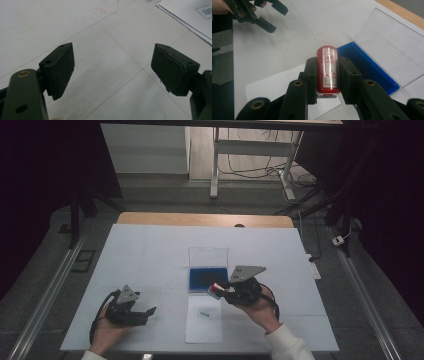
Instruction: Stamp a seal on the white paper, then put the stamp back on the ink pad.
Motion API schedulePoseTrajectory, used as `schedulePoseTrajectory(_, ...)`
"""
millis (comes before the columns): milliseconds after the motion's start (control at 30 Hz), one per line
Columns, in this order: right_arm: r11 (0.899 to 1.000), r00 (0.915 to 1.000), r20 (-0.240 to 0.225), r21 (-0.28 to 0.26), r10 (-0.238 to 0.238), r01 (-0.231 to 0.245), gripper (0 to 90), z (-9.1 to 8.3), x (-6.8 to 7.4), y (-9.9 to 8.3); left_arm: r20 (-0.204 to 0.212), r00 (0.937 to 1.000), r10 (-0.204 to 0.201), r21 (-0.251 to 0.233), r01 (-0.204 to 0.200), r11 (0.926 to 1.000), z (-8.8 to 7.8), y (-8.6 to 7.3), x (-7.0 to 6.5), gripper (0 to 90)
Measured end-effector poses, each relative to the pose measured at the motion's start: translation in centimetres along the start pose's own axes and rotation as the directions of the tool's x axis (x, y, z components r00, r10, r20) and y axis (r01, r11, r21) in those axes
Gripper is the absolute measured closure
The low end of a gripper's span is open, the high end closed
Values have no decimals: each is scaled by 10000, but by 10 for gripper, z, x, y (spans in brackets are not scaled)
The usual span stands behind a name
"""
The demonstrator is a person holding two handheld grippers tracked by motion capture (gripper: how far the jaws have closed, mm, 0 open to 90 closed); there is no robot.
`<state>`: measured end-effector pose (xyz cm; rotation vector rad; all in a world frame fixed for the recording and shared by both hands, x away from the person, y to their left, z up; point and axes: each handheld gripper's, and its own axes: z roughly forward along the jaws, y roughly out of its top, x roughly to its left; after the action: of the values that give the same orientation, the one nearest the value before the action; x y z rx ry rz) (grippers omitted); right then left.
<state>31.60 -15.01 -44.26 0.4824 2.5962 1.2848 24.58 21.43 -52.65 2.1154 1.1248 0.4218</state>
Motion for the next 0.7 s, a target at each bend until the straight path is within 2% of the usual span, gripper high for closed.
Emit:
schedulePoseTrajectory(133,10000,9998,167,14,-80,80,697,-3,-1,1,-46,10000,2,-36,-2,10000,-1,0,0,191)
schedulePoseTrajectory(300,10000,9995,301,-67,45,-43,697,-4,-6,0,-47,10000,25,-32,-25,10000,-1,0,1,191)
schedulePoseTrajectory(700,9995,9976,646,179,264,-276,697,5,-20,-1,-47,10000,54,-19,-54,10000,0,0,0,191)
